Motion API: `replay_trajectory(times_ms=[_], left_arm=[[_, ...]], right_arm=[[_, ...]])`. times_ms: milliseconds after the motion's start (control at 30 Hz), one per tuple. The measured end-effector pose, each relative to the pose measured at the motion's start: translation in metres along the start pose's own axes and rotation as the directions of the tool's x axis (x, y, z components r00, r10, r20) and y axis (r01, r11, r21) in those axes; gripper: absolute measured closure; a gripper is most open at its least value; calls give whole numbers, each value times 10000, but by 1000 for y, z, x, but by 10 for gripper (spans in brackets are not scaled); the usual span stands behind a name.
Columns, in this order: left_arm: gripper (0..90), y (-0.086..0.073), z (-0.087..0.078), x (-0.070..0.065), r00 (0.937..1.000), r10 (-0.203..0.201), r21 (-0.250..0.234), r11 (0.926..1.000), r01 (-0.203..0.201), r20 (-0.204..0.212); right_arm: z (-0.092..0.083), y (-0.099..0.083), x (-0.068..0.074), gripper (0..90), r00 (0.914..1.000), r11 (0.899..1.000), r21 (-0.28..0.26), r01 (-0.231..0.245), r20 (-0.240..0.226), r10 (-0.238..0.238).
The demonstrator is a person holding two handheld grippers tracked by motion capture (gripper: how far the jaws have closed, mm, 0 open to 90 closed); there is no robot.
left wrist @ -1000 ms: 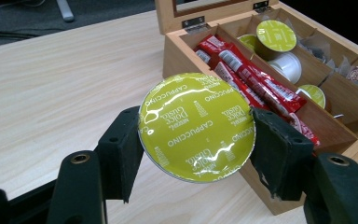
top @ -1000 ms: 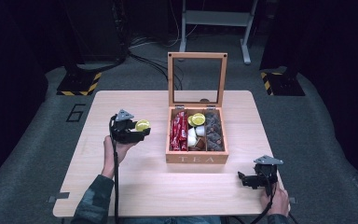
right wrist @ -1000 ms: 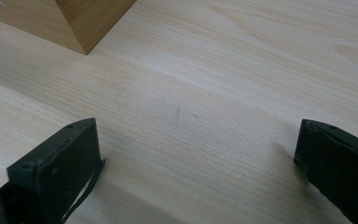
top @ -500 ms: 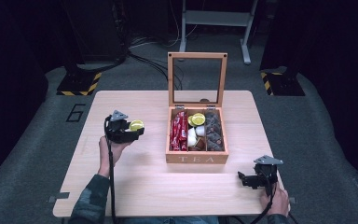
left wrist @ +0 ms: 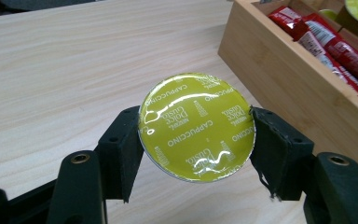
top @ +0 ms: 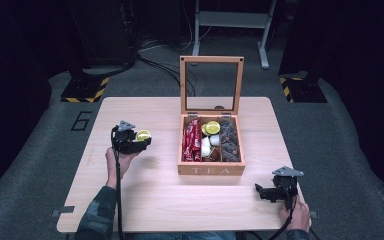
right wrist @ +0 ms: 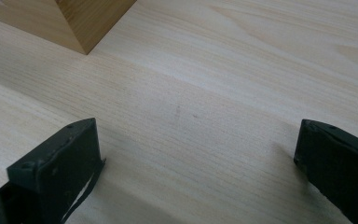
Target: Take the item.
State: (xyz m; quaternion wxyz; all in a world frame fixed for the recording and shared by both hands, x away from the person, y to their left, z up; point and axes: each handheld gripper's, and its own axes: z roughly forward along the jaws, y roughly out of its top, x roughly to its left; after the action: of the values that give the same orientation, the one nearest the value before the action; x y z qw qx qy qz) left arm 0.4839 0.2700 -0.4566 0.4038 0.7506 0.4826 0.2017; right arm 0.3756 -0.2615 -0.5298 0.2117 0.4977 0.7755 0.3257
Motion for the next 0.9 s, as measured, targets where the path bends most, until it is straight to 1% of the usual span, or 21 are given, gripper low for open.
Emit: replay_trajectory(times_ms=[67, 133, 367, 433, 500, 533, 600, 700, 900], left_arm=[[380, -1, 4, 2, 10000, -40, -24, 10000, 40, -38], [380, -2, 8, 3, 9999, 19, -6, 10000, -19, -150], [380, -8, 23, 8, 9994, -244, 265, 9993, 250, -234], [380, -10, 27, 10, 9992, -278, 235, 9993, 285, -279], [380, -12, 30, 12, 9987, -396, 292, 9987, 406, -319], [380, -13, 31, 13, 9989, -335, 341, 9988, 346, -337], [380, -16, 34, 16, 9983, -459, 335, 9983, 472, -368], [380, -19, 38, 19, 9976, -568, 475, 9971, 587, -397], [380, -26, 46, 22, 9963, -702, 689, 9949, 735, -488]], right_arm=[[0, 0, 0, 0, 10000, 10000, 0, 2, 1, -2], [0, 0, 0, 0, 10000, 10000, 0, 4, -3, -4], [0, 0, 0, 0, 10000, 10000, -2, -1, 2, 1], [0, 0, 0, 0, 10000, 10000, -1, 0, 2, 0], [0, 0, 0, 0, 10000, 10000, -2, -2, 2, 2], [0, 0, 0, 0, 10000, 10000, -3, -2, 2, 2], [0, 0, 0, 0, 10000, 10000, -4, -3, 3, 3], [0, 0, 0, 0, 10000, 10000, -3, -1, 5, 1], [0, 0, 0, 0, 10000, 10000, -4, -4, 4, 4]])
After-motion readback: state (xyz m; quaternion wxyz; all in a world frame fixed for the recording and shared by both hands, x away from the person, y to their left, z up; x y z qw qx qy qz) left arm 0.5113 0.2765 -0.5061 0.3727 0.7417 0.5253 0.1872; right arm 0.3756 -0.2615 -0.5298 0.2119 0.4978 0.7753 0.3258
